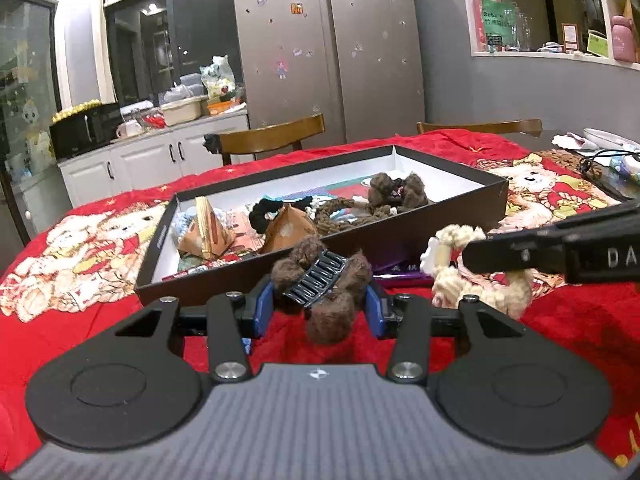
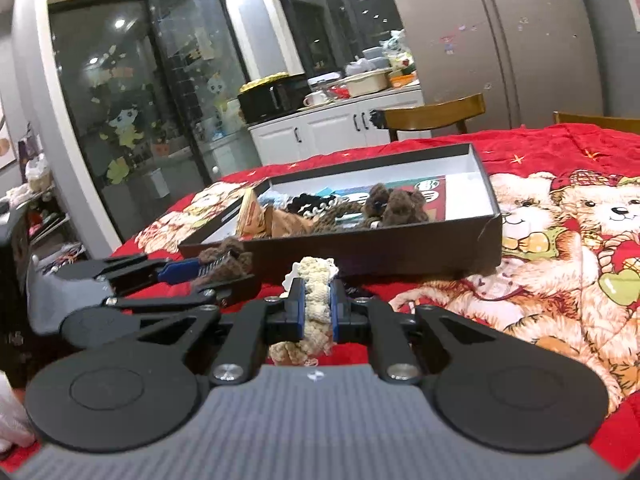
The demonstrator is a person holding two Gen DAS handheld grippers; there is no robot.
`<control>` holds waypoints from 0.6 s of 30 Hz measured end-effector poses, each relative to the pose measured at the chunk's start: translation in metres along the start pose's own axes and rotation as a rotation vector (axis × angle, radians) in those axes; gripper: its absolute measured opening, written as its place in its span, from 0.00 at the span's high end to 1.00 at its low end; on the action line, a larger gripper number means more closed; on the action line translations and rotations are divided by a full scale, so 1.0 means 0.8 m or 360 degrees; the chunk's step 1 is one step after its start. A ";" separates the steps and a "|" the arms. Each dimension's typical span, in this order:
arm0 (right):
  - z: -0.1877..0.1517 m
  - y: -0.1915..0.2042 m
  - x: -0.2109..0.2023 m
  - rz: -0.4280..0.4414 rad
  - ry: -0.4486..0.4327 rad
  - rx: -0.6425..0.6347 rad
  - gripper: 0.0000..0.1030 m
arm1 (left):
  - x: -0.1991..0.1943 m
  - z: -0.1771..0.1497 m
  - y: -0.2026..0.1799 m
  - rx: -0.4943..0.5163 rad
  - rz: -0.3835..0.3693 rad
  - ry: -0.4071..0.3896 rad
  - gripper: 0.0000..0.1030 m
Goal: Organize objects
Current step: 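Lift both held items and carry them over the black box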
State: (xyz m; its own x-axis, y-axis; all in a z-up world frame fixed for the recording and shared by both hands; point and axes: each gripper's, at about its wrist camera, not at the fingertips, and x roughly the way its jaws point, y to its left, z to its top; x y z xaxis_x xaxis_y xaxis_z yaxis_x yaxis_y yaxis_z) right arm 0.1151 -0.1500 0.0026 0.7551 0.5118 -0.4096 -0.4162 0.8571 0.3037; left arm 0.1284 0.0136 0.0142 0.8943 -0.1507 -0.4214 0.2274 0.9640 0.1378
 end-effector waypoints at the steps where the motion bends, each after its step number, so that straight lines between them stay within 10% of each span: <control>1: 0.002 0.000 0.000 -0.0007 0.0003 0.0016 0.86 | -0.002 0.000 0.000 0.0004 -0.0002 -0.0018 0.50; 18: 0.080 0.029 -0.056 -0.0052 -0.0308 0.0012 0.86 | -0.044 0.043 0.008 -0.0113 -0.0070 -0.0343 0.50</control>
State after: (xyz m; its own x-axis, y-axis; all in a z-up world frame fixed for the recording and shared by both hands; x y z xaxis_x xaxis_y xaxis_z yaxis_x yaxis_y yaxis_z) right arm 0.1041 -0.1568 0.0833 0.8519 0.4620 -0.2466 -0.3862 0.8723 0.2999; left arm 0.1120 0.0175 0.0606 0.9475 -0.2288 -0.2233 0.2470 0.9674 0.0567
